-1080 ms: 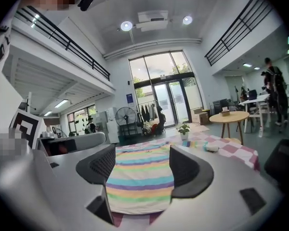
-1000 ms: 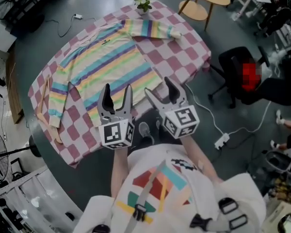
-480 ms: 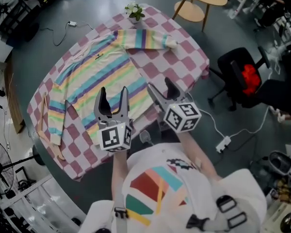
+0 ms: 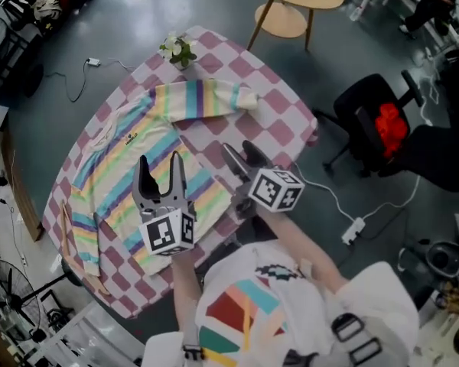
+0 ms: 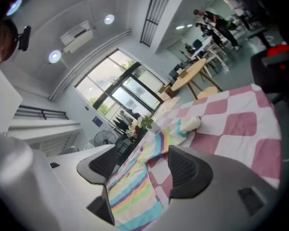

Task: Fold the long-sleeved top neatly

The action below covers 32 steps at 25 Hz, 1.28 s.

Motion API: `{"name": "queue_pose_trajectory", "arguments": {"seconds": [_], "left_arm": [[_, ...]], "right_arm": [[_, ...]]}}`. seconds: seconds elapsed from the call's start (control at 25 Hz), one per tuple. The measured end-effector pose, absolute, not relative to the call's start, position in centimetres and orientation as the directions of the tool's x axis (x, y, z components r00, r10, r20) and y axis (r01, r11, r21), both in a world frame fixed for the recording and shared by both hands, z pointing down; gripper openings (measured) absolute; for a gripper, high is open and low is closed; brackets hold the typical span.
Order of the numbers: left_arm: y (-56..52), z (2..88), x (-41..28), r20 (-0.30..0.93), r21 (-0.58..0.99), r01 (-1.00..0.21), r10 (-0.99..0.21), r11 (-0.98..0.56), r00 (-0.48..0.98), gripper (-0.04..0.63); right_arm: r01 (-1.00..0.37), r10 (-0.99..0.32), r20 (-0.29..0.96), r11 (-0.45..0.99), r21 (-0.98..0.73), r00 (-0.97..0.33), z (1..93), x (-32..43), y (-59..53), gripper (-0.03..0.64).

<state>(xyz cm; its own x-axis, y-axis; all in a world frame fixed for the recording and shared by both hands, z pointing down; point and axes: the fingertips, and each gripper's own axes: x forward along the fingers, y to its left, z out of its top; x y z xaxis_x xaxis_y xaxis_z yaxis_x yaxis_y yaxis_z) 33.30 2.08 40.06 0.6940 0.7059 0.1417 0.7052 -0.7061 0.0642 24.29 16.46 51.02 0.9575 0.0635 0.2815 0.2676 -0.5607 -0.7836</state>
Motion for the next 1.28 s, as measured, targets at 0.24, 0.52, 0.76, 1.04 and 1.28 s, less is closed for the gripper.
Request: {"name": "queue_pose_trajectory", "arguments": {"seconds": [0.24,0.52,0.76,1.04,1.28], "left_arm": [[7.7,40.7,36.1,0.192,0.034,0.714,0.705,-0.700,0.682,0.285],[12.2,43.0,37.7,0.275,-0.005,0.723,0.694,-0.691,0.665,0.287],[12.7,44.4,38.5,0.333,-0.026,0.702,0.656,-0.712,0.677,0.285],[10.6,45.1,39.6,0.359,-0.039,0.660,0.605,-0.751,0.710,0.286],[7.5,44.7,40.0,0.338,-0.022,0.608,0.566,-0.794,0.752,0.285]], "right_arm": [[0.265,0.085,0.252,-0.215,-0.940,0.964,54.2,26.9,21.7,0.337],[0.300,0.126,0.297,-0.001,-0.954,0.946,58.9,30.7,26.8,0.318],[0.377,0.171,0.383,0.063,-0.924,0.908,61.9,32.0,30.5,0.245],[0.466,0.238,0.427,-0.144,-0.873,0.872,61.3,33.2,33.3,0.022],[0.428,0.214,0.377,-0.571,-0.700,0.901,56.1,37.8,32.9,0.017]]}}
